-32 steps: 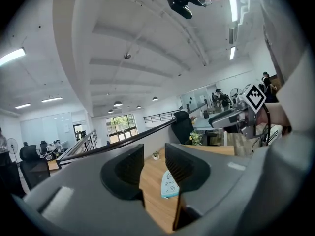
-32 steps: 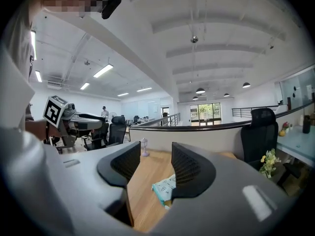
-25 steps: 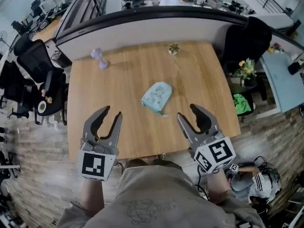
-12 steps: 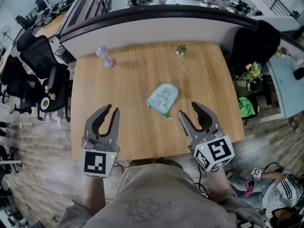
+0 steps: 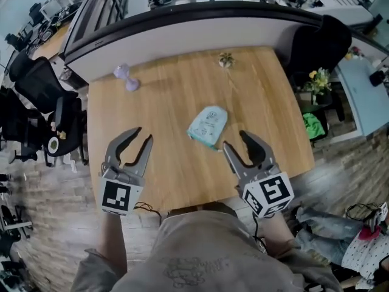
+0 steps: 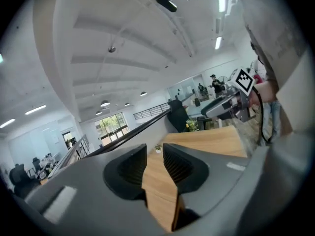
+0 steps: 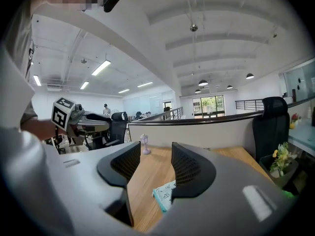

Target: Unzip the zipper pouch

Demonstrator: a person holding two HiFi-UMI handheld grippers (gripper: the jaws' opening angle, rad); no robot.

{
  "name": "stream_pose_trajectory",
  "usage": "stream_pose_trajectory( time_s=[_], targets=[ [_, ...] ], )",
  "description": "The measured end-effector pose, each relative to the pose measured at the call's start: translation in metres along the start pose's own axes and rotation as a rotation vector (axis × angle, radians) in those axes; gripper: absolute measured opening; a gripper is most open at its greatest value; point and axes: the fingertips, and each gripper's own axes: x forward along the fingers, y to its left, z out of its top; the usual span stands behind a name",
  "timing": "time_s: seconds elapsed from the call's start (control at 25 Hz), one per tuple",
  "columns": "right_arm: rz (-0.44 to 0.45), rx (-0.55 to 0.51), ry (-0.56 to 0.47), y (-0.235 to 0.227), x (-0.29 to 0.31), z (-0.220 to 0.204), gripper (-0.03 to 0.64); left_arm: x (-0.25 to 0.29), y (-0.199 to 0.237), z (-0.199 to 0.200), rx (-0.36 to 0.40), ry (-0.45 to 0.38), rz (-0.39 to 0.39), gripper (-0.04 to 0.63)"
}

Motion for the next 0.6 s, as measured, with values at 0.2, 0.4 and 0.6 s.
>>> stream_pose_trajectory(
  time_s=[0.2, 0.4, 0.6],
  targets=[
    [0.004, 0.031, 0.039, 0.009, 0.022, -0.020, 0.207, 0.034, -0.013, -0.016, 0.133, -0.042, -0.183, 0.107],
    [0.007, 0.061, 0.107, 0.010, 0.042, -0.048, 0.207, 0.076, -0.024, -0.050, 0.121, -0.054, -0.359, 0.109],
    [0.002, 0.108, 0.183, 0.009, 0.063, -0.083, 0.207, 0.115, -0.040, -0.126, 0.146, 0.049, -0.491, 0.109]
  ],
)
